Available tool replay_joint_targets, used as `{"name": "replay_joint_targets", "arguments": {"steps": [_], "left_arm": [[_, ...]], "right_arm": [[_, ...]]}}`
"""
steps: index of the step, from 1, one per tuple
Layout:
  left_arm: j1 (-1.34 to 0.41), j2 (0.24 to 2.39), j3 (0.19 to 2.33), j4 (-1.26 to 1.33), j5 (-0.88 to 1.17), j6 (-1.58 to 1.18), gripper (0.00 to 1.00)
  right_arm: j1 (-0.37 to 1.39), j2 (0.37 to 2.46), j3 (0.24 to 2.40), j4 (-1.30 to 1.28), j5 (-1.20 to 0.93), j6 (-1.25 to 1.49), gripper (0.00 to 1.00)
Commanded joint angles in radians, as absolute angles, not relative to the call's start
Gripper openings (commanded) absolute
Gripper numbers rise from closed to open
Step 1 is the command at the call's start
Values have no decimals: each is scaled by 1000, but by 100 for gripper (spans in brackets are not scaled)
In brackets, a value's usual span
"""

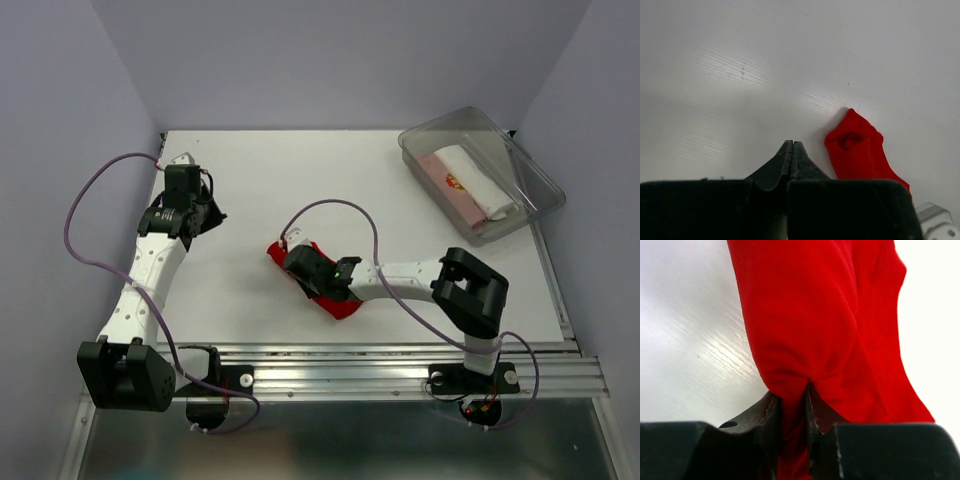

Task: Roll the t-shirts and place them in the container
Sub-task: Roll the T-shirt to the center of the board.

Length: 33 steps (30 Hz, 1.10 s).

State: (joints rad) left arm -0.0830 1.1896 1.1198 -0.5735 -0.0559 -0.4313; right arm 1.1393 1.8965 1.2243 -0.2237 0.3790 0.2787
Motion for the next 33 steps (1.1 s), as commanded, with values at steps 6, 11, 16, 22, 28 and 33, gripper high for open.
{"name": "replay_joint_targets", "arguments": {"steps": [6, 11, 16, 22, 28, 33], "left_arm": [[-78, 1150, 1088, -549, -41, -411, 0], [-78, 1147, 1085, -546, -35, -408, 0], [-80, 1140, 1083, -558, -58, -407, 0], [-100, 1092, 1014, -566, -17, -393, 0], [-195, 1032, 924, -574, 41, -457, 0], [-360, 1015, 873, -555, 35, -563, 0]], "right_arm": [[982, 1822, 1184, -187, -281, 440, 1], [939, 1842, 1204, -183, -507, 500, 1], [902, 1873, 1210, -155, -636, 557, 1], [865, 1937, 1219, -130, -778, 595, 1], [832, 1997, 1215, -89, -877, 618, 1], [821, 2052, 1226, -89, -931, 604, 3]]}}
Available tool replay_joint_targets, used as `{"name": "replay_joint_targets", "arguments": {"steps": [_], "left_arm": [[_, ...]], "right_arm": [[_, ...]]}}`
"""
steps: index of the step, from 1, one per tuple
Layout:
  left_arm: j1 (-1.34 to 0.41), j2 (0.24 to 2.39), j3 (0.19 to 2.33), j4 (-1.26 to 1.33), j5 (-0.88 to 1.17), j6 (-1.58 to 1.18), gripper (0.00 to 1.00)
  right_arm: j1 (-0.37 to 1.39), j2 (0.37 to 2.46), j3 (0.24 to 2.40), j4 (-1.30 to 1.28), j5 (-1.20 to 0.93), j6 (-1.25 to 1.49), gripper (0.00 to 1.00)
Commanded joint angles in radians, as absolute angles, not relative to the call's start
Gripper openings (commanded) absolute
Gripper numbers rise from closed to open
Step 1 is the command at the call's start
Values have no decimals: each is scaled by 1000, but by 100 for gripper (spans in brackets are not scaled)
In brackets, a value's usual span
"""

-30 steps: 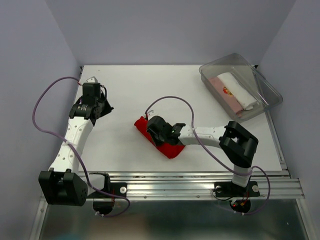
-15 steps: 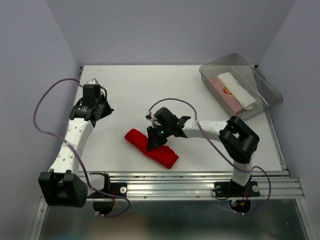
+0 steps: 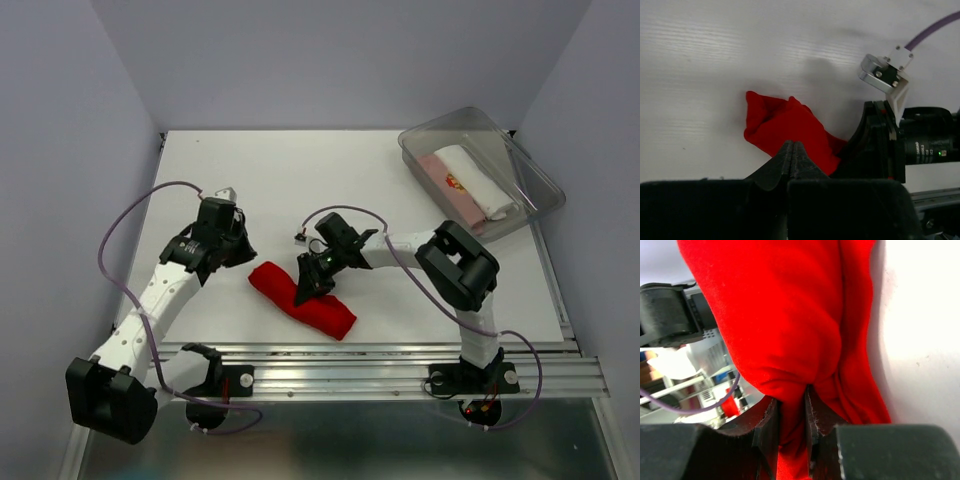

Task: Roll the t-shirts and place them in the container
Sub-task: Roll the T-shirt to the center of the board.

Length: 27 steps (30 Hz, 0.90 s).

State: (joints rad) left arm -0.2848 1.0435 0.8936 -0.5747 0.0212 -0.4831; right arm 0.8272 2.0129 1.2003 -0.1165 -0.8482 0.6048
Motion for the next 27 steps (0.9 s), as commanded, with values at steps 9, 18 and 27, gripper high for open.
{"name": "replay_joint_targets", "arguments": {"steps": [9, 18, 27], "left_arm": [[-451, 1045, 767, -486, 138, -584, 0], [-479, 1160, 713, -347, 132, -634, 0], [-477, 1278, 686, -262, 97, -647, 0]], "right_arm": [[781, 2080, 1224, -91, -980, 580, 5], [750, 2026, 1198, -95, -944, 571, 6], [741, 1866, 1144, -202, -752, 522, 40]]}}
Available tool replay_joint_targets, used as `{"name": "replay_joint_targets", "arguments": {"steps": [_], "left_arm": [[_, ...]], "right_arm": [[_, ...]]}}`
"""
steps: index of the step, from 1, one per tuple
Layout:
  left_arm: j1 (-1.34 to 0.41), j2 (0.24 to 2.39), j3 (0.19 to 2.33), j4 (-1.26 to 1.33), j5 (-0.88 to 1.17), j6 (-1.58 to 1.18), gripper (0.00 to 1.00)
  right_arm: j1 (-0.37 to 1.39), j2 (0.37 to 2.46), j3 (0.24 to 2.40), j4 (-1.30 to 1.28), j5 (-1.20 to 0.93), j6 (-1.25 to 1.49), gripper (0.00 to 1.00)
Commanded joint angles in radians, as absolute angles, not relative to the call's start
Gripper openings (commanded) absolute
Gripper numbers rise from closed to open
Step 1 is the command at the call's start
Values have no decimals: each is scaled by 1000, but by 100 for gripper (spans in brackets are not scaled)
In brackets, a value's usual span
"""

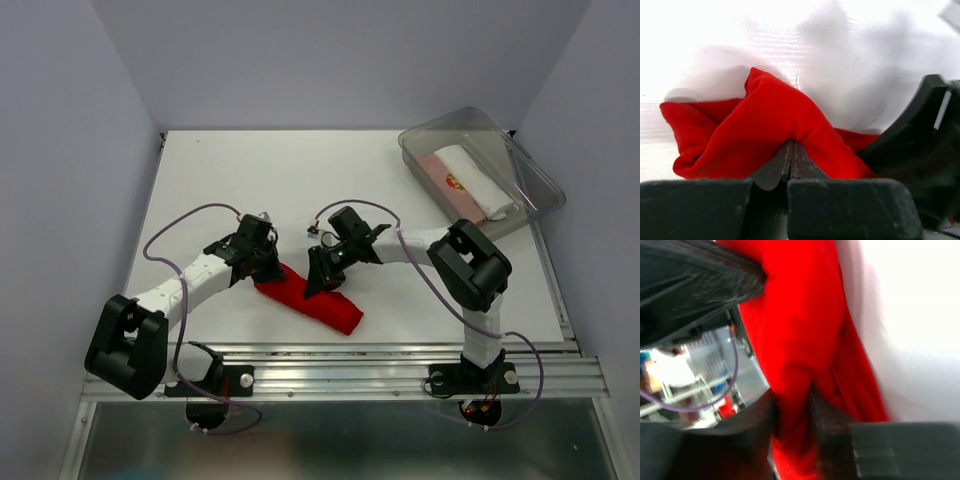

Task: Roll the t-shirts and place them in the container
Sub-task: Roll the T-shirt to the center of the board.

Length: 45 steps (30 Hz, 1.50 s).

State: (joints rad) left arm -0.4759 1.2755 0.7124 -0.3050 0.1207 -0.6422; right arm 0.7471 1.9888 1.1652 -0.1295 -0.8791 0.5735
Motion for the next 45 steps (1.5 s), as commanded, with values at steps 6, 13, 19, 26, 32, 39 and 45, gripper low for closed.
{"name": "replay_joint_targets", "arguments": {"steps": [6, 13, 19, 26, 32, 39, 45], "left_arm": [[-477, 1266, 661, -253, 101, -652, 0], [-477, 1258, 655, -242, 104, -658, 0], [-477, 1267, 670, -247, 103, -653, 0], [-477, 1269, 676, -258, 91, -652, 0], [-477, 1282, 693, -258, 87, -658, 0], [-479, 1325, 722, -255, 87, -647, 0], [-479, 1368, 736, -239, 110, -635, 0]], "right_arm": [[741, 1712, 1126, -334, -565, 471, 75], [765, 1531, 1085, -405, -408, 491, 68], [860, 1444, 1034, -397, -351, 548, 6], [881, 1445, 937, -351, -298, 646, 1], [881, 1477, 848, -334, -114, 704, 1], [881, 1535, 779, -305, -32, 716, 1], [881, 1557, 752, -278, -22, 719, 1]]}}
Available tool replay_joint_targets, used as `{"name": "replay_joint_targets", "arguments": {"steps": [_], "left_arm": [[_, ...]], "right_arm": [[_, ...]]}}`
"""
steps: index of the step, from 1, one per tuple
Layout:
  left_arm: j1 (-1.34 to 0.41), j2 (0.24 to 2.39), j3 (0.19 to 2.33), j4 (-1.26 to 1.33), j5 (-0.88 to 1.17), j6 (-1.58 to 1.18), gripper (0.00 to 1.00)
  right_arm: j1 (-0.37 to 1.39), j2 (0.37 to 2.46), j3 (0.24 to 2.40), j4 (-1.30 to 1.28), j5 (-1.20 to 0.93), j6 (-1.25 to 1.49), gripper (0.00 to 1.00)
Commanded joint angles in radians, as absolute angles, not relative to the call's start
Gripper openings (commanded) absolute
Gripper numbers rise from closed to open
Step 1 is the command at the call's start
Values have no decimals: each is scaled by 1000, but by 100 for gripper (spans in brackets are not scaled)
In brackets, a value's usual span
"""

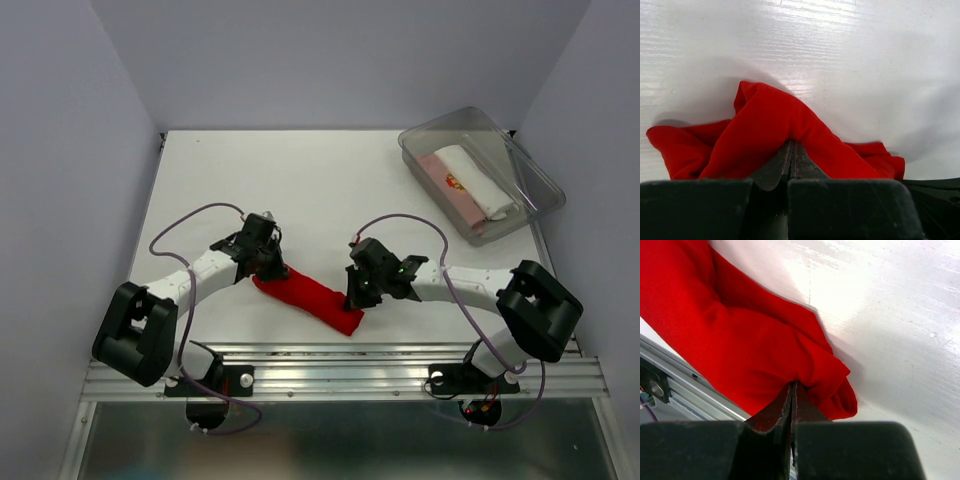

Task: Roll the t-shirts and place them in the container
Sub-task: Roll the T-shirt to the center of the board.

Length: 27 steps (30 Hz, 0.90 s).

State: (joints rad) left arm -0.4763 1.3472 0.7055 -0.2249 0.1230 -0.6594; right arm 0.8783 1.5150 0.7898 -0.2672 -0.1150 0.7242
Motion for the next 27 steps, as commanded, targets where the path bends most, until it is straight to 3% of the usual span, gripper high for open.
{"name": "replay_joint_targets", "arguments": {"steps": [1, 8, 15, 27], "left_arm": [[-479, 1376, 741, -239, 110, -629, 0], [-479, 1378, 802, -288, 69, -597, 0], [-479, 1355, 839, -291, 52, -589, 0], [-479, 1270, 932, -396, -46, -581, 0]], "right_arm": [[881, 1557, 755, -287, -5, 716, 1], [922, 1491, 860, -432, 152, 698, 1], [965, 1385, 995, -471, 110, 683, 1], [1017, 1552, 1046, -270, 14, 755, 1]]}}
